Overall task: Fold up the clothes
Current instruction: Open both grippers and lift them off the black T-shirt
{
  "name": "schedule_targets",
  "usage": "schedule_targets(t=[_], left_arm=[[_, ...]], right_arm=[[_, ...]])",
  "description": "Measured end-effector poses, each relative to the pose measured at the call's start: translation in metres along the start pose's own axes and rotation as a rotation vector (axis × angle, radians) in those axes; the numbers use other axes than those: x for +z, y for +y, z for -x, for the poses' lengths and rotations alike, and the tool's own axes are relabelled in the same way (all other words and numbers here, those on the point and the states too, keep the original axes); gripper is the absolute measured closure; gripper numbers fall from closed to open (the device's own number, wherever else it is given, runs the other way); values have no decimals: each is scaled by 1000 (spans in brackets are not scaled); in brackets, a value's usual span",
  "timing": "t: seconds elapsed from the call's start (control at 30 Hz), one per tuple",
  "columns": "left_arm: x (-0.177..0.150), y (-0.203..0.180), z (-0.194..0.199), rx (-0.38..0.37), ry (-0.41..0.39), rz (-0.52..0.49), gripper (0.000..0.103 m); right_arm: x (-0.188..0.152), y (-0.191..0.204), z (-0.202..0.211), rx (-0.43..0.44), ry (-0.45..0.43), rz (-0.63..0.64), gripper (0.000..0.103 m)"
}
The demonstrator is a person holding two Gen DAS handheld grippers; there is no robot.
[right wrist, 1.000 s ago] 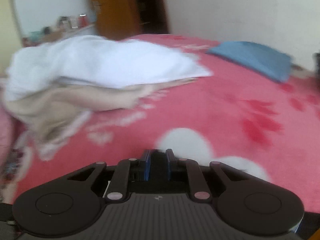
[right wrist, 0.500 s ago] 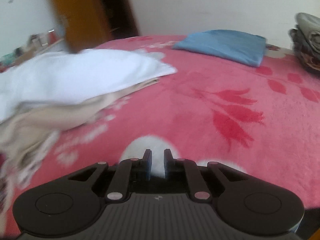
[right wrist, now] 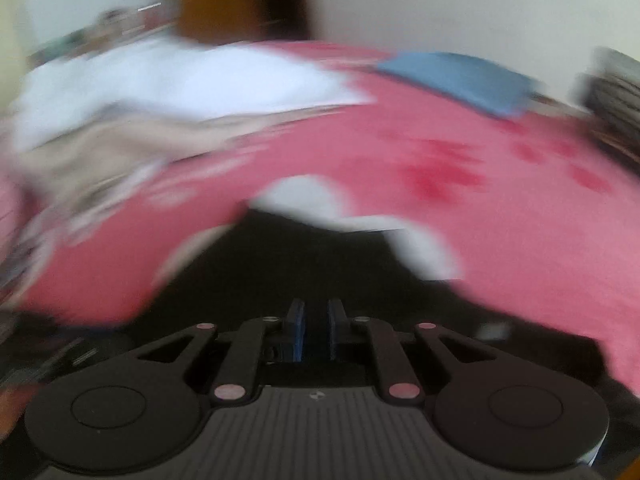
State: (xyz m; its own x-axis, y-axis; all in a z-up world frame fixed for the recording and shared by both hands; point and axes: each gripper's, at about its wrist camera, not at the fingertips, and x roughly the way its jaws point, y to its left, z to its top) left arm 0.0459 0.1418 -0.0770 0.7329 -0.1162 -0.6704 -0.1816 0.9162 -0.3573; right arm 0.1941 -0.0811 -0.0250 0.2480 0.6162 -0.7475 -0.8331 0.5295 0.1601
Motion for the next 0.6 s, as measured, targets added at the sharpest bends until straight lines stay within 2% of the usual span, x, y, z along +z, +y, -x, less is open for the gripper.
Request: schedule_targets(t=[0.07,0.1,0.17,0.2,0.33,0.4,0.43,0.47,0.6], left_arm=[[1,2,0,-8,3,12,84],[1,3,0,-11,4,10,84],[1,3,0,-18,6,1,84],[1,3,0,-23,6,-4,84],[1,-6,1,-24,10,-121,77],[1,-12,3,-2,8,-170,76],[0,-15,6,12,0,-182,71],[0,-17,11,24,-12,-188,68],[-3,-25,38,60,-61,-239,65]], right_arm=[[-10,24,-6,91,42,79,91],[-17,34,-12,107,76,107,91],[-33,39,-20,74,163,131,91],[-39,36,-14,58,179,133,91],[-50,24,34,-7,226,105,90],[-53,22,64,-22,235,78,90],[-54,21,80,-31,237,61,90],[-55,20,97,-39,228,45,90],[-78,31,160,-49,161,-37,90]])
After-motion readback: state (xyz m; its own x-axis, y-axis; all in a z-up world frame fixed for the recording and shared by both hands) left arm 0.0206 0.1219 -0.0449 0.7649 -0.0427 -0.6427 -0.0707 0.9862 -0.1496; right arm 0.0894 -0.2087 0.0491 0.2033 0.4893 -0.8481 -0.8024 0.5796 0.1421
